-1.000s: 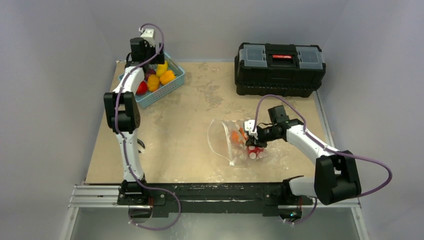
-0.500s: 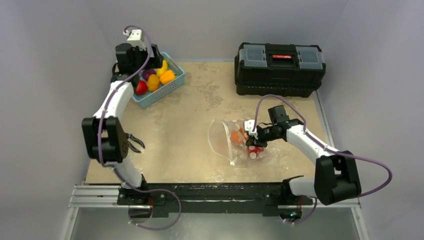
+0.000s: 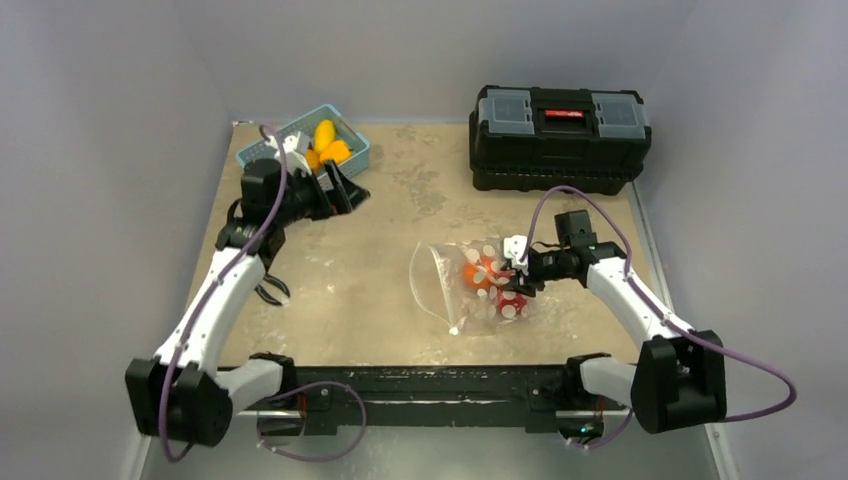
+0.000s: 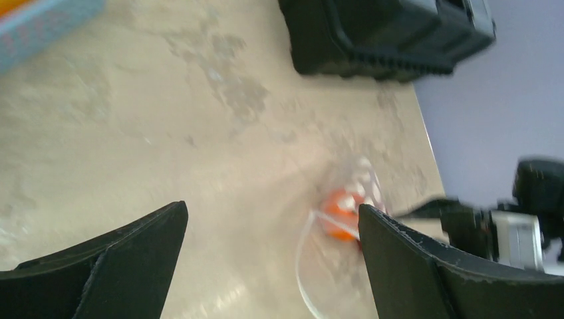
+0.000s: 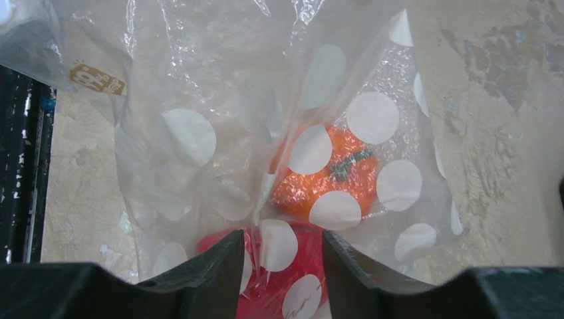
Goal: Open the zip-top bag and remove the fake food
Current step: Place the fake fruit in the bin, then pick up the fake vegetable from the zipper food storage bag.
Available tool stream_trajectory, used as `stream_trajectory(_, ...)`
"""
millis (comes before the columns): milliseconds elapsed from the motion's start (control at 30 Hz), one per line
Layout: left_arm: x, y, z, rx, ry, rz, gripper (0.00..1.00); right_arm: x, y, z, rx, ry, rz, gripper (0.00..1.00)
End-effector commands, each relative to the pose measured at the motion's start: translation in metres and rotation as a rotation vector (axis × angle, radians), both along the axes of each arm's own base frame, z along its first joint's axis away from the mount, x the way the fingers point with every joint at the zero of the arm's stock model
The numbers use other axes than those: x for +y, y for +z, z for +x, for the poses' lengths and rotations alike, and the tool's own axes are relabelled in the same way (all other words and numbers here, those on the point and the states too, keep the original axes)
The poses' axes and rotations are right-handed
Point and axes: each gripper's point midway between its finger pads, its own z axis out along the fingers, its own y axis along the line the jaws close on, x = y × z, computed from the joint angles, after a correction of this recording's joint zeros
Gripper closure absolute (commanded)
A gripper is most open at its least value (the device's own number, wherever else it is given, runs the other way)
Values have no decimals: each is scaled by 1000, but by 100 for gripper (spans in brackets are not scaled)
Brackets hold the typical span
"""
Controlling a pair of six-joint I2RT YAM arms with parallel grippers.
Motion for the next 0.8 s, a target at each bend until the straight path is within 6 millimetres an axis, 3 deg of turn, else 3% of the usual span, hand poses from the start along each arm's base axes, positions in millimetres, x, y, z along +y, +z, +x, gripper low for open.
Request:
stream_trajectory(0, -24, 2, -78, 36, -81, -31, 0, 1, 23, -2, -60, 28, 73, 51)
stream_trajectory(133, -30, -9, -124, 32, -107, -71, 0, 0, 27, -3, -84, 29, 85, 40)
stream_trajectory(267, -36, -25, -154, 62, -136, -87, 0, 0, 29, -4, -94, 33, 98, 34)
stream_trajectory(600, -80, -74, -184, 143, -266, -129, 0, -1, 30, -1, -85, 17, 111, 32)
stream_trajectory(767, -100, -86, -192, 88, -354, 2, 1, -2, 32, -1, -78, 11, 125, 32)
